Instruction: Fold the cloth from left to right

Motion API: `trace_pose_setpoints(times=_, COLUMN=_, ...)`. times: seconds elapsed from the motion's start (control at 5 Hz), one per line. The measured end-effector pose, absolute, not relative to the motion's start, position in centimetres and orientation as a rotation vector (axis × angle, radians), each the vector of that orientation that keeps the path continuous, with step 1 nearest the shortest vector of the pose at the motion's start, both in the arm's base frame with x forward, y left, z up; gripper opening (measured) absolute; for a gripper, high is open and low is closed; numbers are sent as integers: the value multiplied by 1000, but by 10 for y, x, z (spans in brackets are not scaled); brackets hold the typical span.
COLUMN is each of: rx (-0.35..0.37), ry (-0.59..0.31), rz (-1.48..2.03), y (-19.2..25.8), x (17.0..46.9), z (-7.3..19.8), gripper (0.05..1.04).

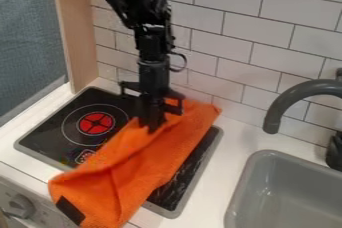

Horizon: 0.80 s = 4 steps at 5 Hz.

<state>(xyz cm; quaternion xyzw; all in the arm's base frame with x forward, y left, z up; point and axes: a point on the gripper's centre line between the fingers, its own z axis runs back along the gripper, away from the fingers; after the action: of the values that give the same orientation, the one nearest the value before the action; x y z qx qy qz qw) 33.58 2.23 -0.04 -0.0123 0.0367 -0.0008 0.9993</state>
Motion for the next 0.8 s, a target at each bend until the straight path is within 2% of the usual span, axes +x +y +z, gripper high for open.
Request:
trace_pose_setpoints(times=0.2, rx=-3, ry=67, rz=7, y=20, x=336, z=-4, gripper=241)
trace_pose_setpoints(times=0.4, rx=-6, ry=72, rz=23, y=20, x=333, z=-6, gripper=508)
trace_pose_setpoints(times=0.6, rx=-11, ry=79, rz=29, y=19, x=330, z=-8, gripper=817)
trace_pose_setpoints(times=0.8, rx=-21, ry=86, rz=26, y=17, x=328, z=-9, gripper=1016)
